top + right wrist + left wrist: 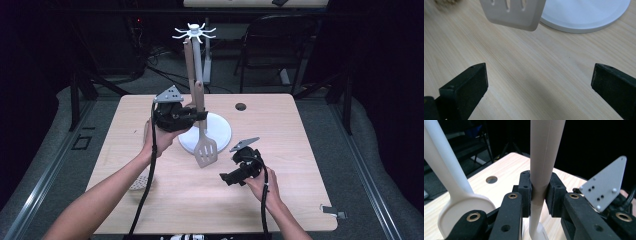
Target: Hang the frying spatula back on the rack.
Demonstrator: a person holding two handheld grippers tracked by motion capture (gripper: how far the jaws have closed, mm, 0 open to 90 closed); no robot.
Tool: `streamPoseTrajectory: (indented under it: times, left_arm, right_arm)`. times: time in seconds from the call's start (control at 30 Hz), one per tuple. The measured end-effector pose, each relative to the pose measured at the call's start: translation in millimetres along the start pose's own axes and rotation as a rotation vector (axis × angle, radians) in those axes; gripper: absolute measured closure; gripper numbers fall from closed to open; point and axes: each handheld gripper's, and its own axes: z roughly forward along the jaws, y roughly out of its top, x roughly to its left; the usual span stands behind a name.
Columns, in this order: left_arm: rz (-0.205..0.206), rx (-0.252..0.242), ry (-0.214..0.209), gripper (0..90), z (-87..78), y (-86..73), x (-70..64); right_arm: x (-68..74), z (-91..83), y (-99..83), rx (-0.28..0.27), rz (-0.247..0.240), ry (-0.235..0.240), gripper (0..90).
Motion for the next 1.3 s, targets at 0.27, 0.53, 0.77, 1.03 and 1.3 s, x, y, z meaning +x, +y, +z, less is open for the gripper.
streamPoseTrajectory:
  times: [0.27,0.53,0.77,1.03,1.3]
  left_arm:
    - [0.025,-0.002,0.002,76.7,2.6,19.4,4.9]
    - [0.023,0.01,0.011,76.6,10.4,31.2,14.6]
    - [0.027,0.014,0.024,76.7,14.4,42.6,22.3]
    - [0.036,0.013,0.035,76.7,16.1,58.5,27.8]
    - [0.007,0.011,0.032,76.7,15.8,70.5,37.0]
  right_arm:
    - [-1.7,-1.4,-1.3,-0.016,-0.029,-0.022,0.5]
    - [1.8,-3.4,0.5,-0.023,-0.064,-0.027,1.0]
    - [1.9,-1.1,1.0,-0.011,-0.062,-0.031,0.8]
    - [3.0,0.9,1.8,-0.012,-0.059,-0.014,0.8]
    - [5.3,0.2,2.5,-0.022,-0.063,-0.014,0.9]
